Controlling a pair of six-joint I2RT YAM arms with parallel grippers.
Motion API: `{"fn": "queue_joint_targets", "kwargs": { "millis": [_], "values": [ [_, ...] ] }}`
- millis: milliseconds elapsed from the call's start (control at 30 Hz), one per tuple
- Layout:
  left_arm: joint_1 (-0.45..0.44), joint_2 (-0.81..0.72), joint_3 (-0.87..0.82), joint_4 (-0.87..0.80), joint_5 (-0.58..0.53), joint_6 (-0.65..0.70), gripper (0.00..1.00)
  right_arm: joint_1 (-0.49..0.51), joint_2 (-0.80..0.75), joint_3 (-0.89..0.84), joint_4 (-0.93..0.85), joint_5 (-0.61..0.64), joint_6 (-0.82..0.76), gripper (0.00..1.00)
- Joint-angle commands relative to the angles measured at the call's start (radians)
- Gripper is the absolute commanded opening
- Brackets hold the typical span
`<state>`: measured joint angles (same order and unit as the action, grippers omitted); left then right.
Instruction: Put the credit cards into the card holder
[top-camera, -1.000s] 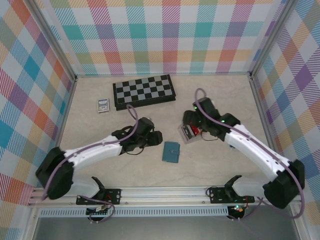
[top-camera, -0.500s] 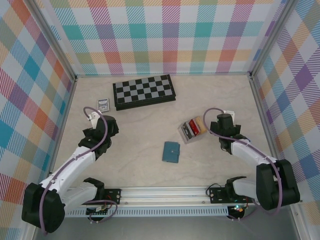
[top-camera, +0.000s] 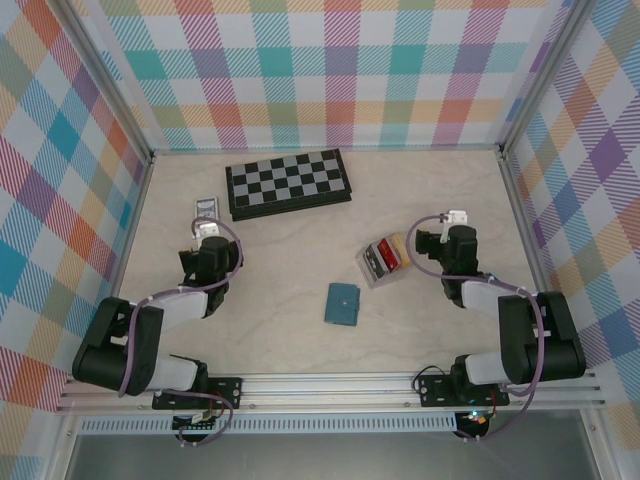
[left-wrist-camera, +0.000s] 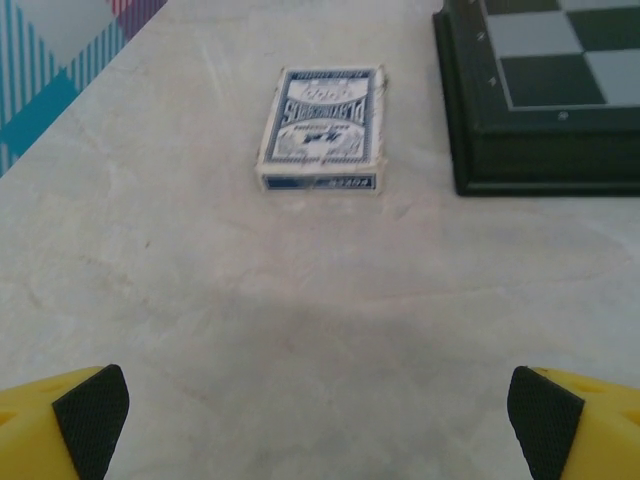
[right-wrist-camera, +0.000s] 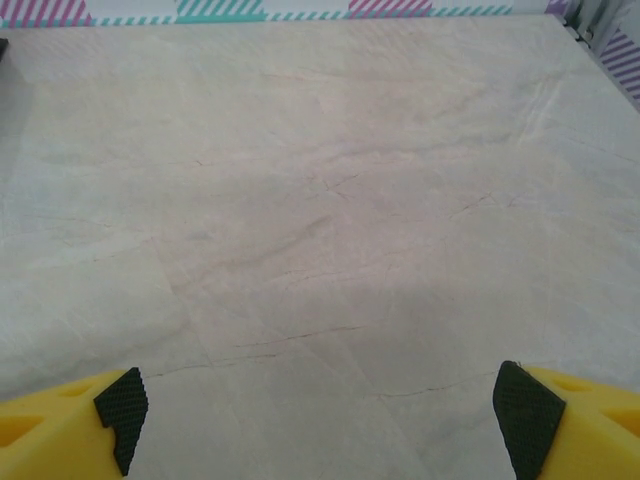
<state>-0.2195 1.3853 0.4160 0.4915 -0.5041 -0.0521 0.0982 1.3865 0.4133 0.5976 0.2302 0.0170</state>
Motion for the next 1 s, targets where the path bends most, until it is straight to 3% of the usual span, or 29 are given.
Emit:
{"fn": "queue_joint_targets", "kwargs": {
  "millis": [0,100,167,267,333,400,967],
  "values": [
    [0.021,0.058,0.04,0.158,0.085,0.098,1.0,-0.012,0.008,-0.019,0.131,-0.072,-0.027,0.92],
    [0.062,0.144,0.025,0.277,0.147,0.092,1.0,-0.032,0.089,-0.047,0.258,-0.083,-0.01,0.92],
    [0.084,0.135,0.026,0.255,0.2,0.077,1.0,-0.047,0.14,-0.051,0.314,-0.104,-0.005,0.92],
    [0.107,0.198,-0.045,0.448,0.204,0.057,1.0,-0.052,0.14,-0.018,0.242,-0.064,0.024,0.92],
    [0.113,0.174,-0.014,0.341,0.206,0.04,1.0,-0.059,0.138,-0.018,0.244,-0.066,0.029,0.94],
    [0.114,0.174,-0.015,0.339,0.204,0.037,1.0,-0.06,0.138,-0.018,0.241,-0.063,0.03,1.0],
    [0.111,0.178,-0.02,0.361,0.199,0.041,1.0,-0.058,0.138,-0.016,0.238,-0.063,0.029,1.0]
  ]
}}
